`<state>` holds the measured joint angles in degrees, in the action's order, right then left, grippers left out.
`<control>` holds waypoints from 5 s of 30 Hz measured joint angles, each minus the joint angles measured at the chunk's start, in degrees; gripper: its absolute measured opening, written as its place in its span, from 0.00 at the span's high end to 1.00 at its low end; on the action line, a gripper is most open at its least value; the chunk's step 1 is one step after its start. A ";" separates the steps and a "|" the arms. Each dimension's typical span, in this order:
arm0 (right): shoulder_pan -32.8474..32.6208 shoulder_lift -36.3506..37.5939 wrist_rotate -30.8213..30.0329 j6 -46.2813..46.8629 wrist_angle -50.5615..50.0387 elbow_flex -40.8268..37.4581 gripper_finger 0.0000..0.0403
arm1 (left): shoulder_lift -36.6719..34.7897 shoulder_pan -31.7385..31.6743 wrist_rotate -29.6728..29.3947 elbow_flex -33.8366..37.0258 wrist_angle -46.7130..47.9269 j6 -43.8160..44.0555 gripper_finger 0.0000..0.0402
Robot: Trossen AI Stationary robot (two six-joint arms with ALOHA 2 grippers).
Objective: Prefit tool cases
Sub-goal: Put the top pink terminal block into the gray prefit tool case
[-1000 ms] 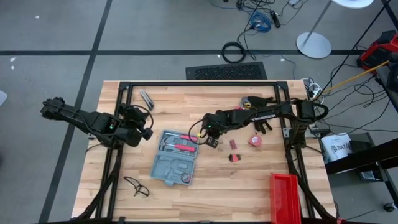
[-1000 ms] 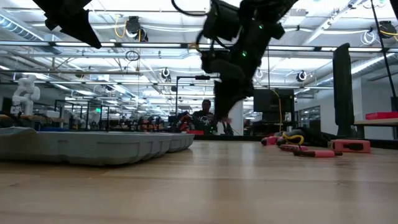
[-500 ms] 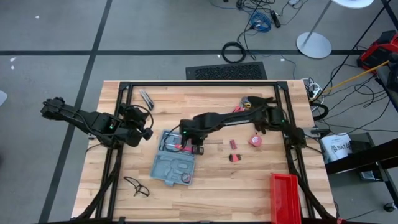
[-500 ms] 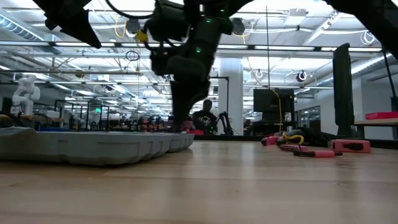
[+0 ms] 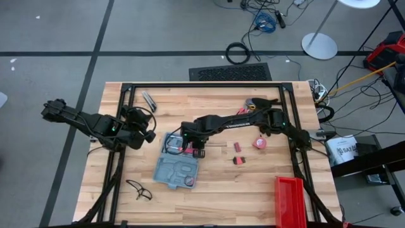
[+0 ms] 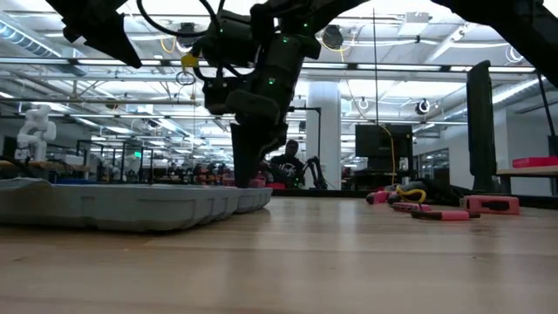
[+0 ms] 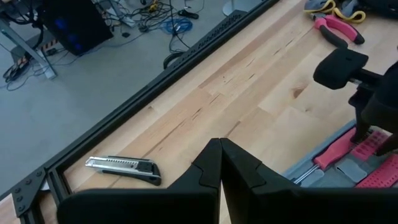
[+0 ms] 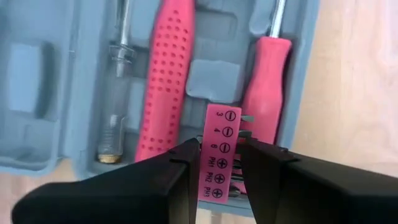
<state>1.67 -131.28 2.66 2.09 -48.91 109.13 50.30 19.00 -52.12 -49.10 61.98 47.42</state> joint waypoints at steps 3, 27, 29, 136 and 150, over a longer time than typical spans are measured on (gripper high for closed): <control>0.28 0.02 -0.66 0.18 -0.14 -0.03 0.80 | 0.00 0.00 0.02 0.00 0.00 -0.05 0.97; -0.24 0.02 -1.34 0.81 0.93 -0.09 0.68 | 0.00 0.00 0.09 0.00 0.00 -0.07 0.97; -0.26 0.02 -1.34 0.67 0.97 -0.09 0.71 | 0.00 0.00 0.09 0.00 0.00 -0.04 0.97; 0.74 -1.61 -0.48 1.66 8.11 -6.12 1.00 | 0.00 0.00 0.19 0.00 -0.04 0.17 0.97; 0.95 2.65 -0.13 1.04 8.06 -6.75 1.00 | 0.00 0.00 0.50 0.00 -0.03 0.17 0.97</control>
<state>2.61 -128.64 2.52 3.13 -40.85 102.38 50.30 19.00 -51.62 -49.10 61.95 47.59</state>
